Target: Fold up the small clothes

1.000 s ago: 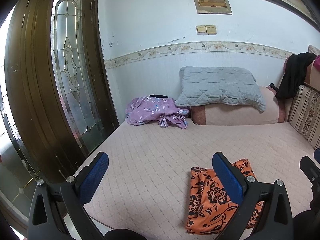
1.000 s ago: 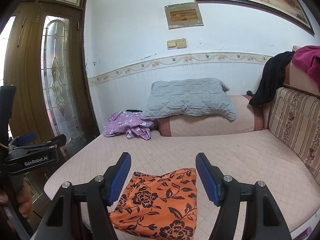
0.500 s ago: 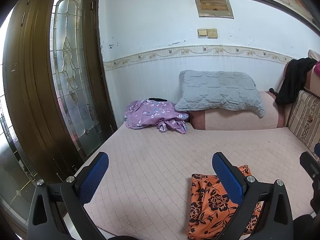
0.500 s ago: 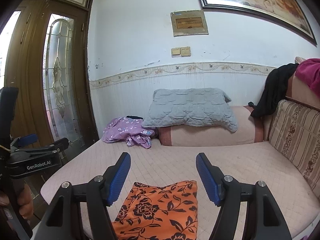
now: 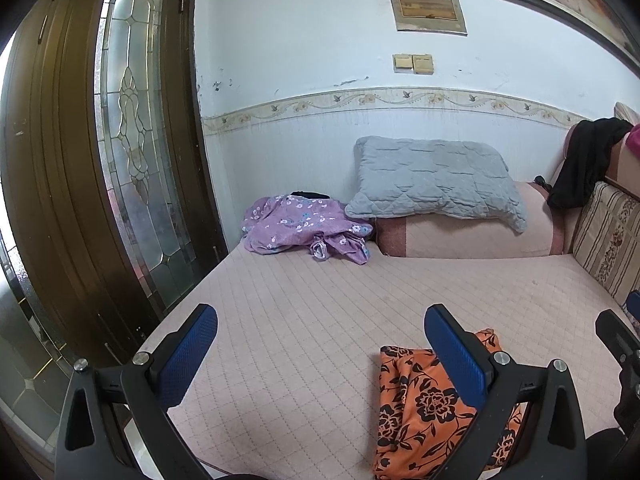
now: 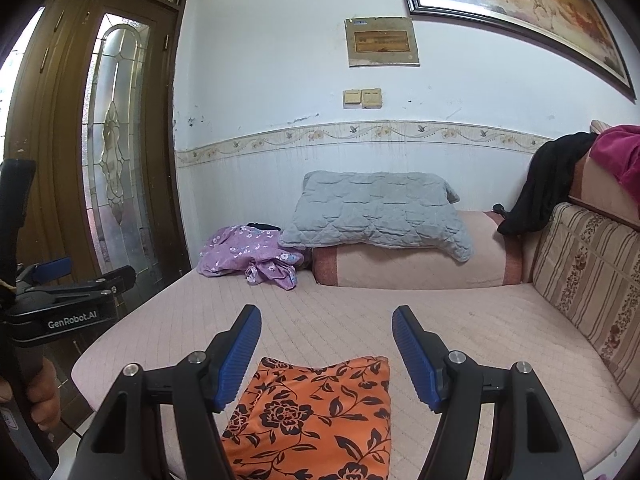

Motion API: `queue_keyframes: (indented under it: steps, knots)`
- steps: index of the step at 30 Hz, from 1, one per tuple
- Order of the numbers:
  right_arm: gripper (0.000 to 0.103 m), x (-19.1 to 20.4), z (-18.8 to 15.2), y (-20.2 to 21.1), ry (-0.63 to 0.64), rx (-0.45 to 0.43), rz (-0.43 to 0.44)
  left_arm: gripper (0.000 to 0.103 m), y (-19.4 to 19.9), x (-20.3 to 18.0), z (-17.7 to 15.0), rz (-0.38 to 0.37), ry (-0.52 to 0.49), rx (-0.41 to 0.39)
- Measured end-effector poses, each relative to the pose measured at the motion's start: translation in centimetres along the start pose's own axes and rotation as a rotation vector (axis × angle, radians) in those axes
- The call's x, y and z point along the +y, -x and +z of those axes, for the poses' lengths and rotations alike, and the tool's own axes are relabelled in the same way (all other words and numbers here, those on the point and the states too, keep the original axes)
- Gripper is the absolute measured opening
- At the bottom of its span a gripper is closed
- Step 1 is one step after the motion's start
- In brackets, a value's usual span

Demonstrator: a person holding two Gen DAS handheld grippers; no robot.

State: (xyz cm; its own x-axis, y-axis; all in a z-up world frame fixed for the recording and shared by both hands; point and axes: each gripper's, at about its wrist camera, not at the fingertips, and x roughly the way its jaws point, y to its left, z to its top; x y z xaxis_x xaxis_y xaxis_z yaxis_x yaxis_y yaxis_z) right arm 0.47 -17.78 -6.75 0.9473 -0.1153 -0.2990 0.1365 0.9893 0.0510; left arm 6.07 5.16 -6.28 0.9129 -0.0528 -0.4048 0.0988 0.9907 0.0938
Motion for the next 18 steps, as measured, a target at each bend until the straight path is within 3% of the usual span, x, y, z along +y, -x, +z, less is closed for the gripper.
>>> queue_keyframes:
  steps: [18]
  knots:
    - [0.072, 0.64, -0.33, -0.15, 0.013, 0.016, 0.015, 0.103, 0.18, 0.47, -0.32, -0.011, 0.0, 0.022]
